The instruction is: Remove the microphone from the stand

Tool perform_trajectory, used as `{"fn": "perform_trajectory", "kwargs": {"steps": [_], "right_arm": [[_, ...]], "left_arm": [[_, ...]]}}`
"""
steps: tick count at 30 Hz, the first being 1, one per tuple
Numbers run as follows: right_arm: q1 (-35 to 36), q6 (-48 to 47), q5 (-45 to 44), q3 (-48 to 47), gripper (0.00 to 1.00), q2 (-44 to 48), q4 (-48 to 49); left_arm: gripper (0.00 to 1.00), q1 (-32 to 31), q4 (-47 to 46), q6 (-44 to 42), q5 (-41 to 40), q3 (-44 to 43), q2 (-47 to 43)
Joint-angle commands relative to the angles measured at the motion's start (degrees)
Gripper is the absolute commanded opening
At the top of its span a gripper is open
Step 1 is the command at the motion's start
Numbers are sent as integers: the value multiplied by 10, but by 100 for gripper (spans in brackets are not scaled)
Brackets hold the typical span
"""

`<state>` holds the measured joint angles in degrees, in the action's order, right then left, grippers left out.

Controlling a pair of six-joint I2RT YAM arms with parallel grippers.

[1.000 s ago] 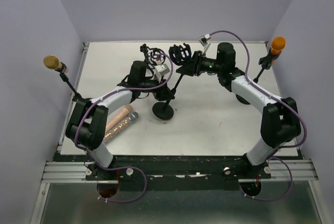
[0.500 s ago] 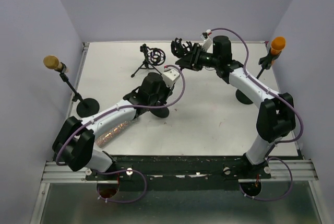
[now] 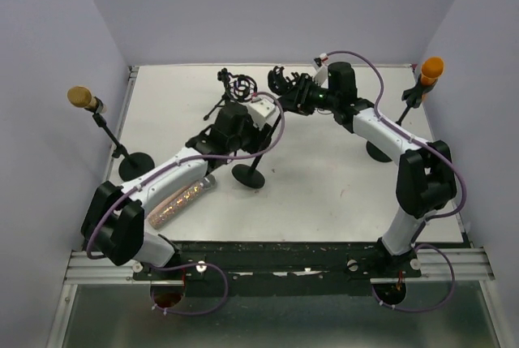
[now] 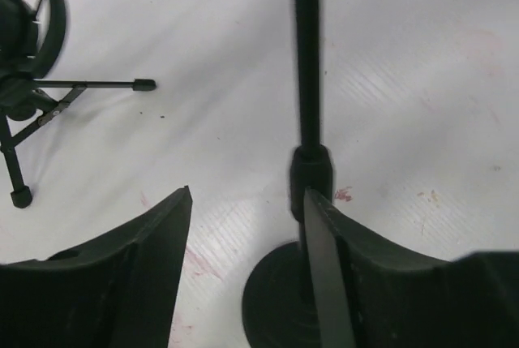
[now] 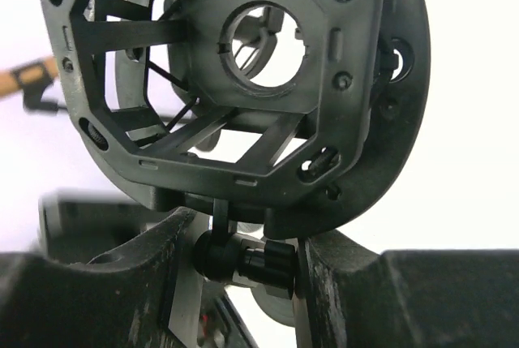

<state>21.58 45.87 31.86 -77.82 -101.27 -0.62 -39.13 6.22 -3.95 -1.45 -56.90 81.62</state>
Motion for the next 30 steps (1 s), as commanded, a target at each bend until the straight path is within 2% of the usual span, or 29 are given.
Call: {"fn": "perform_trajectory", "kwargs": {"steps": [1, 4, 8, 10, 13, 15, 21, 22, 23, 25, 28, 29, 30], "right_arm": [[-5, -140, 139, 44, 1, 25, 90], [-5, -158, 217, 73, 1, 35, 140], [-3, -164, 232, 82, 1, 39, 164], [-4, -169, 232, 80, 1, 41, 166], [-4, -178, 237, 70, 1, 41, 158], [-4, -183, 233, 66, 1, 43, 154], [-4, -152, 189, 66, 1, 42, 149], [-3, -137, 166, 59, 1, 41, 132], [-4, -122, 141, 51, 1, 39, 120], [-5, -98, 102, 28, 1, 32, 93], [-5, -75, 70, -5, 1, 16, 66], [-4, -69, 72, -13, 1, 7, 63], [-5, -68, 80, -20, 1, -4, 57]], "left_arm": [[69, 98, 6, -6, 263, 4, -42], [76, 135, -73, -49, 404, 57, -56], [76, 140, -33, -58, 568, 24, 4], [76, 134, -58, -23, 579, 18, 33], [74, 122, -130, 29, 549, 21, 63], [64, 115, -133, 54, 538, 1, 86], [21, 100, -104, 11, 497, -17, 91], [9, 99, -92, 9, 487, -19, 83], [0, 95, -88, 10, 470, -17, 74], [0, 78, -97, 17, 381, -1, 40], [0, -7, -162, -4, -18, 45, -16], [0, -24, -178, -10, -95, 46, -16], [0, -25, -174, 2, -114, 37, -9]]}}
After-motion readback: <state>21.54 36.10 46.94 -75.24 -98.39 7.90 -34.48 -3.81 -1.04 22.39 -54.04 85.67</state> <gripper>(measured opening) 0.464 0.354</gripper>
